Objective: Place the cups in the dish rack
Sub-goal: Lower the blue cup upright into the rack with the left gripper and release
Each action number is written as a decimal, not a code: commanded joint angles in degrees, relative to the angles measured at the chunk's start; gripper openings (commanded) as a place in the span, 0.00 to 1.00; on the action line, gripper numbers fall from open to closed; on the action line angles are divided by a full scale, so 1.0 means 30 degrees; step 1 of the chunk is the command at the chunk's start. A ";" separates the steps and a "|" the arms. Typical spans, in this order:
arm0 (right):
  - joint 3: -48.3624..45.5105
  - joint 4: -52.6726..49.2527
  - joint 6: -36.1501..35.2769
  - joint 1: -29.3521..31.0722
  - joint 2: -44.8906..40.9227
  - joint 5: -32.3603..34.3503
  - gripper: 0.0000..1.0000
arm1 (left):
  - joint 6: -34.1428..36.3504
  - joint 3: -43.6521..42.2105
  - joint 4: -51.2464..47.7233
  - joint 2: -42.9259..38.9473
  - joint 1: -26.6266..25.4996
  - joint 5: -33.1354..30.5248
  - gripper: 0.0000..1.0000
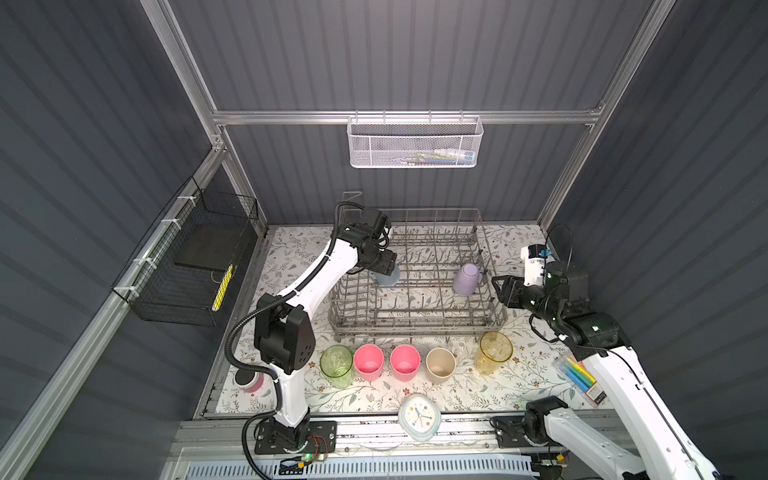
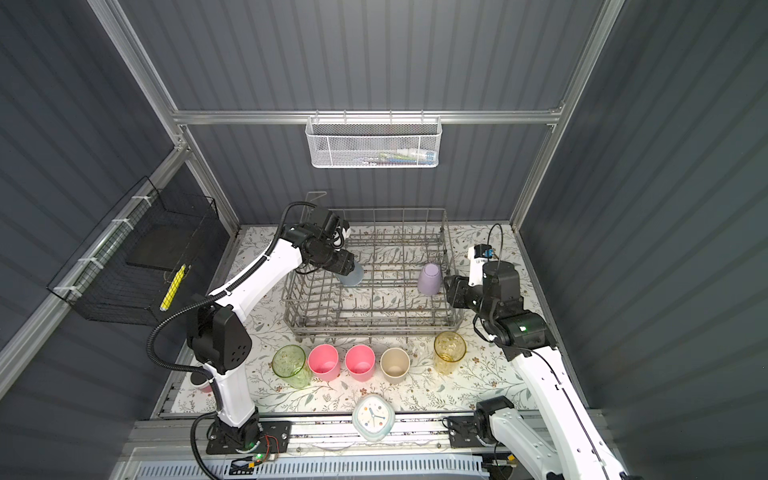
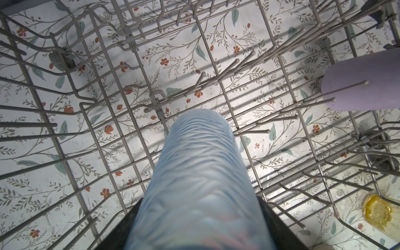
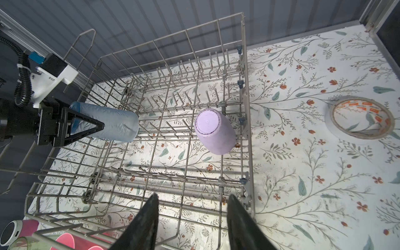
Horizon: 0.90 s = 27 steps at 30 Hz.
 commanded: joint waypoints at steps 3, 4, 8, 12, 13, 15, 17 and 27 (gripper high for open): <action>-0.0243 0.0257 -0.0168 -0.0113 0.0004 -0.0264 0.52 | 0.0514 0.1564 -0.1019 0.0997 -0.0290 -0.0686 0.44; -0.0262 0.0234 -0.0168 -0.0113 -0.0005 -0.0235 0.53 | 0.0513 0.1680 -0.1105 0.1136 -0.0327 -0.0792 0.44; -0.0333 0.0183 -0.0239 -0.0171 -0.0024 -0.0167 0.53 | 0.0451 0.2100 -0.1416 0.1692 -0.0422 -0.1303 0.45; -0.0331 0.0213 -0.0223 -0.0229 0.0034 -0.0239 0.53 | 0.0454 0.2371 -0.1681 0.2053 -0.0469 -0.1614 0.46; -0.0329 0.0212 -0.0192 -0.0237 0.0060 -0.0257 0.53 | 0.0458 0.2402 -0.1712 0.2120 -0.0483 -0.1644 0.47; -0.0344 0.0223 -0.0173 -0.0230 0.0078 -0.0271 0.53 | 0.0443 0.2515 -0.1871 0.2312 -0.0525 -0.1805 0.49; -0.0330 0.0227 -0.0139 -0.0259 0.0108 -0.0286 0.53 | 0.0427 0.2662 -0.1890 0.2531 -0.0525 -0.2075 0.50; -0.0325 0.0159 -0.0010 -0.0259 0.0079 -0.0345 0.56 | 0.0323 0.2783 -0.2276 0.2784 -0.0583 -0.2348 0.72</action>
